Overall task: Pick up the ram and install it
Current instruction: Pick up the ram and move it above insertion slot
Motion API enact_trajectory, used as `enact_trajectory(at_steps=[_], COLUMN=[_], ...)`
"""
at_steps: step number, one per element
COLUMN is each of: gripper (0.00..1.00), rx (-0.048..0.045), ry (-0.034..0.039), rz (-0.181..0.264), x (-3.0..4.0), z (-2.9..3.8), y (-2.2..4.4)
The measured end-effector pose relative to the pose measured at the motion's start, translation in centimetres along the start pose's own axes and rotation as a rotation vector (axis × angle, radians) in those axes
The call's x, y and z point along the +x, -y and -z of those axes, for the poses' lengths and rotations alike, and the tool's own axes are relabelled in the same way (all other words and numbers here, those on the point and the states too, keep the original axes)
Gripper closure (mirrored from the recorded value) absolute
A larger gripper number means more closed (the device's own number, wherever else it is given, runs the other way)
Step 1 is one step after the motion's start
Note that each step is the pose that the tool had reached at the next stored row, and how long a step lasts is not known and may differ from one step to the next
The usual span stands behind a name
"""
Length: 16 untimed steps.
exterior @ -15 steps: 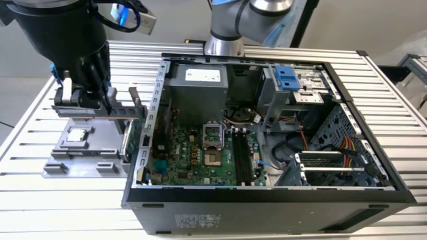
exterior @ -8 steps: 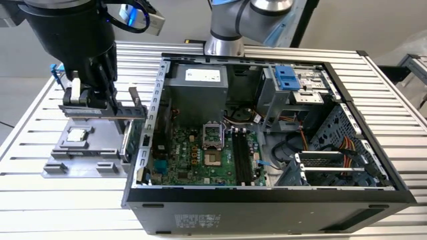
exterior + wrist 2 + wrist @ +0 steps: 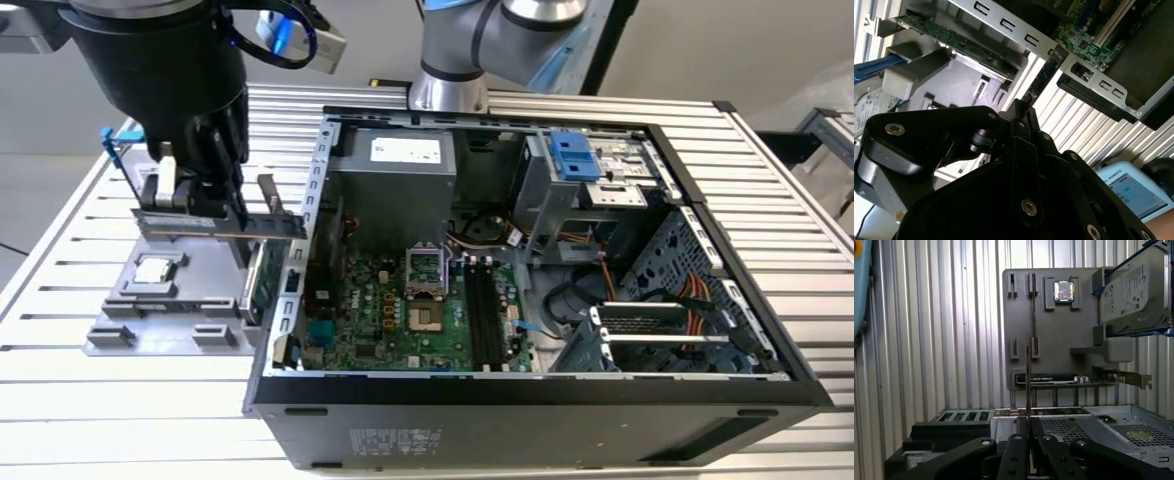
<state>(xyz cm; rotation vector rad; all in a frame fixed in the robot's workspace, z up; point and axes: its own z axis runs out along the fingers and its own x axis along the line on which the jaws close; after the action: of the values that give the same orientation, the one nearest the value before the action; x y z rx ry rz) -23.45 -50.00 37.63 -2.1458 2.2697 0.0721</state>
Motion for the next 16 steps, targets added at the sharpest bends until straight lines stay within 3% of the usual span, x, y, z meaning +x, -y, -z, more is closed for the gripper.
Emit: enact_trajectory(at_steps=[16], gripper=[1.00], rx=[0.0007], ry=[0.0004], rz=[-0.018], x=[-0.17], z=[0.06], y=[3.00])
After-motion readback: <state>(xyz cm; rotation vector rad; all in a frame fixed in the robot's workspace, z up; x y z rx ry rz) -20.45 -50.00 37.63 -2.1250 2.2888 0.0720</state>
